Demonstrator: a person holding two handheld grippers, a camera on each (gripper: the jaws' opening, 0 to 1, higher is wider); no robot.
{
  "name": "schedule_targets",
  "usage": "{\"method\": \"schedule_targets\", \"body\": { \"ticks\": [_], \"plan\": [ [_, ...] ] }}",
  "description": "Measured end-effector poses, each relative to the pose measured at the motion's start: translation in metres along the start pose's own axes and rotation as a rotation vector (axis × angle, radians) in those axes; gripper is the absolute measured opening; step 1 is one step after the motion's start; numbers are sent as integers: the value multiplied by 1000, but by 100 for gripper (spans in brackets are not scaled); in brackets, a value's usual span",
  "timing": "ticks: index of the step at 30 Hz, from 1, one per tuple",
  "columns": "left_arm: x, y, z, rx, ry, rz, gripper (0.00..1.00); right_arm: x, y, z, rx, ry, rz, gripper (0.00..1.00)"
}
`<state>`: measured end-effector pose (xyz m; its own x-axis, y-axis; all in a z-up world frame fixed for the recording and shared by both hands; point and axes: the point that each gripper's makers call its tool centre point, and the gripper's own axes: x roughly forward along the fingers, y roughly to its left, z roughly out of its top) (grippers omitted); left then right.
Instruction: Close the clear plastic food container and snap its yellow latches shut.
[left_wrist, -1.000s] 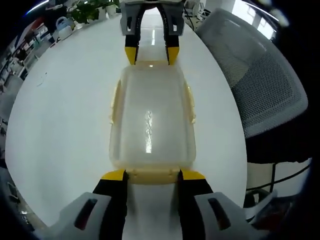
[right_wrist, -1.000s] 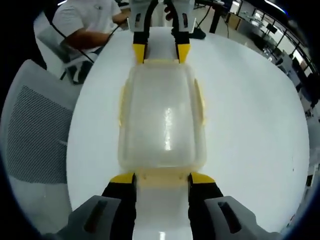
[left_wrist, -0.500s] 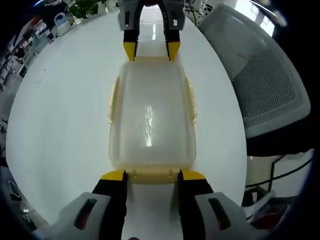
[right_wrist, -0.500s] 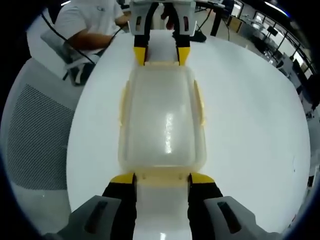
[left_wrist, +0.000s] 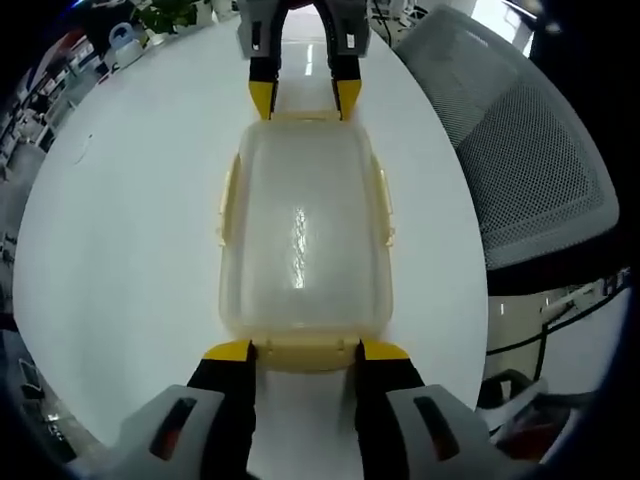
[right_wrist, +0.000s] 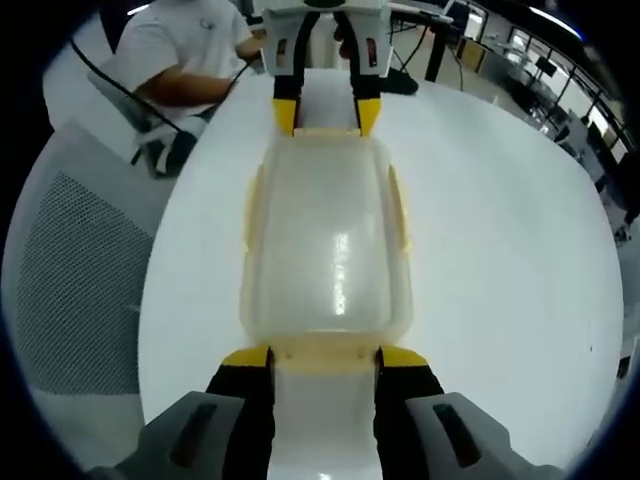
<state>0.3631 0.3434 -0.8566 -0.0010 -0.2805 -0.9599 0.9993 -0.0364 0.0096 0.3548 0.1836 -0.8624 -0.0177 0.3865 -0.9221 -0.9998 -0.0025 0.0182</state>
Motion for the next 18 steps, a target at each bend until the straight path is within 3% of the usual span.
{"method": "schedule_targets", "body": {
  "ticks": [18],
  "plan": [
    [-23, -10, 21, -19, -20, -9, 37, -31, 6, -1, -7, -18, 22, 36]
  ]
}}
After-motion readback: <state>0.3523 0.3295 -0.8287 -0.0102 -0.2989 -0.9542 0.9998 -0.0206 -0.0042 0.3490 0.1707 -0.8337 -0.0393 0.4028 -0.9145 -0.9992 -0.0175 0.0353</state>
